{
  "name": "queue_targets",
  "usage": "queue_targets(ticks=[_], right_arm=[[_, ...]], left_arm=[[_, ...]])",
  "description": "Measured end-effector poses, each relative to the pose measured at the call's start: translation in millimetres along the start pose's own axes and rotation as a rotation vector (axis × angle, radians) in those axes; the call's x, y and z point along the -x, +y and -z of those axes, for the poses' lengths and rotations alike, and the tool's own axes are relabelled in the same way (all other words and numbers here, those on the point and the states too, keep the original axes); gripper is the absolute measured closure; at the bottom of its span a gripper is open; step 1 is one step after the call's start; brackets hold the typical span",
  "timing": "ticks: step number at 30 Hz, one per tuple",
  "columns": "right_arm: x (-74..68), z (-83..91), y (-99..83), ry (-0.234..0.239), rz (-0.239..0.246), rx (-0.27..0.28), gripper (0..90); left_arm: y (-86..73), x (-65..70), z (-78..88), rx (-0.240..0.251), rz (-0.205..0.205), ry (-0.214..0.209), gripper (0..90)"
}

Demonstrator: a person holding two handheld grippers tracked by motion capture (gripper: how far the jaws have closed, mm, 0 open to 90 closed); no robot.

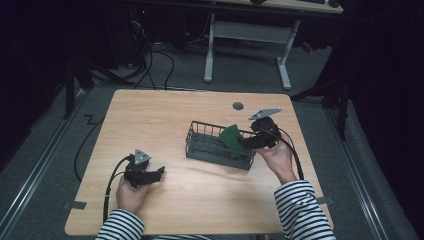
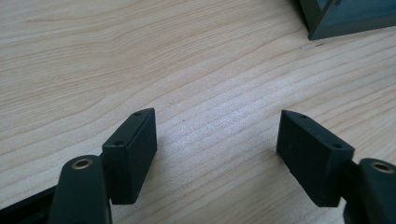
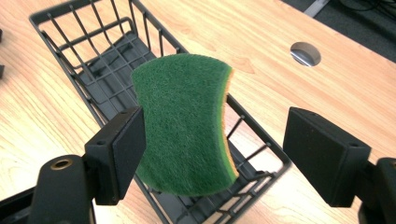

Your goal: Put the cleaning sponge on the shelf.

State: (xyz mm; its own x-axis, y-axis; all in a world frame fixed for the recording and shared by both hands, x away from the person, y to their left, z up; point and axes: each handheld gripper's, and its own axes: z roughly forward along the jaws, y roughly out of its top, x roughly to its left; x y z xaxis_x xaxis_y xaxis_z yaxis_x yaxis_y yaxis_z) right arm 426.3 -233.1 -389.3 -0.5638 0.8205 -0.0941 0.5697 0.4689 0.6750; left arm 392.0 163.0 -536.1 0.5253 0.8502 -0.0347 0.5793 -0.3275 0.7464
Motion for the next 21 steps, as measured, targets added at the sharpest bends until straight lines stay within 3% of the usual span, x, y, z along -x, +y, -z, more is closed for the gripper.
queue_targets(ticks=[5, 9, 11, 16, 21], right_arm=[[6.4, 16.1, -5.2, -0.001, -0.036, 0.043, 23.7], [12.1, 30.2, -11.8, -0.039, -0.081, 0.069, 26.6], [15.9, 35.8, -17.2, -0.031, -0.104, 0.081, 27.2], [22.6, 52.2, -27.3, -0.065, -0.123, 0.093, 28.2], [27.0, 69.9, -33.2, -0.053, -0.158, 0.143, 29.4]], left_arm=[[0.0, 0.0, 0.0, 0.000, 0.000, 0.000, 29.4], [0.1, 0.0, 0.0, -0.001, -0.001, 0.000, 29.5], [0.1, 0.0, -0.1, -0.001, -0.001, 0.000, 29.4], [0.1, -0.1, -0.1, 0.000, 0.001, 0.000, 29.4], [0.1, 0.1, -0.2, -0.001, 0.000, 0.000, 29.4]])
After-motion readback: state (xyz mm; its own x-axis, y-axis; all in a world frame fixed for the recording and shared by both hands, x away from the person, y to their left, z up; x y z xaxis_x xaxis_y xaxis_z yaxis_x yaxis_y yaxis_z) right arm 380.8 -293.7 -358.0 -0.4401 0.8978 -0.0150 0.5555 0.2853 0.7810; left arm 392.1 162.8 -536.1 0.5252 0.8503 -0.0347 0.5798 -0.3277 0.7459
